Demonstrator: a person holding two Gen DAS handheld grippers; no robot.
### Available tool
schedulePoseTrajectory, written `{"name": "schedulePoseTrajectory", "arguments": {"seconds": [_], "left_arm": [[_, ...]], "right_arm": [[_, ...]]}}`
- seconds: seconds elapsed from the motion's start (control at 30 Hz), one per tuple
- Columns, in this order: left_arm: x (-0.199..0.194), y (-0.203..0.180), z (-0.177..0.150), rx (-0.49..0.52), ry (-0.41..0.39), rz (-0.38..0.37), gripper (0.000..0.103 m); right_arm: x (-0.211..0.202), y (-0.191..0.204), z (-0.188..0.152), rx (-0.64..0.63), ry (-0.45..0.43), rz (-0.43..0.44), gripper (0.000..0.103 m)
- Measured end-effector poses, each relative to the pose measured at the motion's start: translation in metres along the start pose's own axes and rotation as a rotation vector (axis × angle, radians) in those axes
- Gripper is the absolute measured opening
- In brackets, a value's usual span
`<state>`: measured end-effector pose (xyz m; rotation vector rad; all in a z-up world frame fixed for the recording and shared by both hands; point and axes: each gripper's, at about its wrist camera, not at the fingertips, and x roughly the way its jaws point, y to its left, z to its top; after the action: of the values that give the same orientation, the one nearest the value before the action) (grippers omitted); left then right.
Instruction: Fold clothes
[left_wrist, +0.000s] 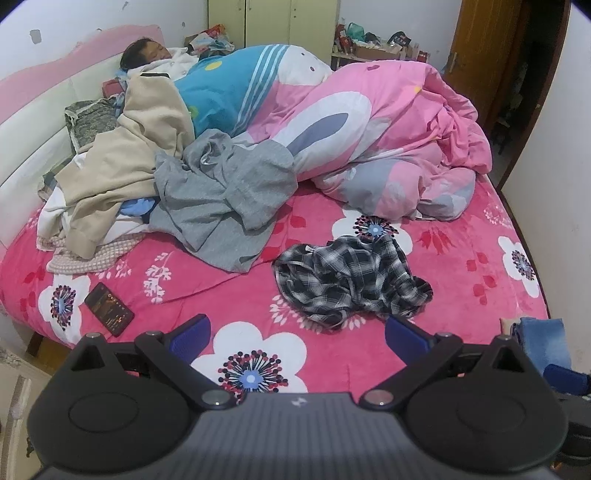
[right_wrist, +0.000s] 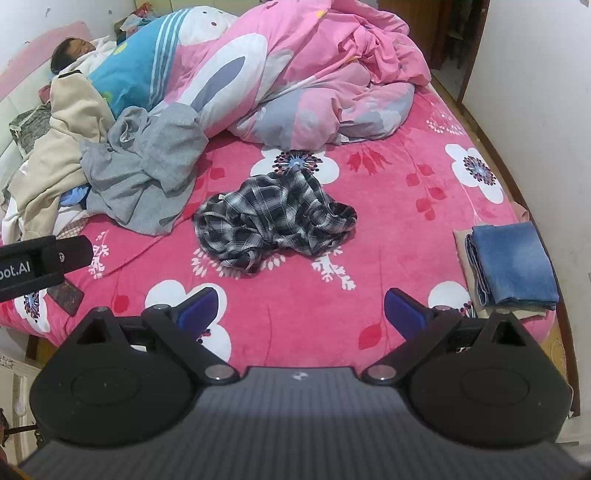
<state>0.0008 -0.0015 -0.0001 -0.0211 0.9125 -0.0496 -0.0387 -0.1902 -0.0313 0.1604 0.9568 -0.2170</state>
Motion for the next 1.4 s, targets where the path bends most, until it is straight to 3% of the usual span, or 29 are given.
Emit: {"name": "schedulePoseTrajectory", "arguments": {"seconds": [0.37,1.4], "left_arm": [[0.004,0.02,0.004,0.008,0.01,-0.034,0.101],[0.022,-0.001,0.006,0.034,0.046,-0.018,0.101]], "right_arm": [[0.007,0.0,0.006,0.003,-0.007,-0.037,0.097],[0.01,0.01,0.005,-0.012,0.007,-0.082,0.097]]}}
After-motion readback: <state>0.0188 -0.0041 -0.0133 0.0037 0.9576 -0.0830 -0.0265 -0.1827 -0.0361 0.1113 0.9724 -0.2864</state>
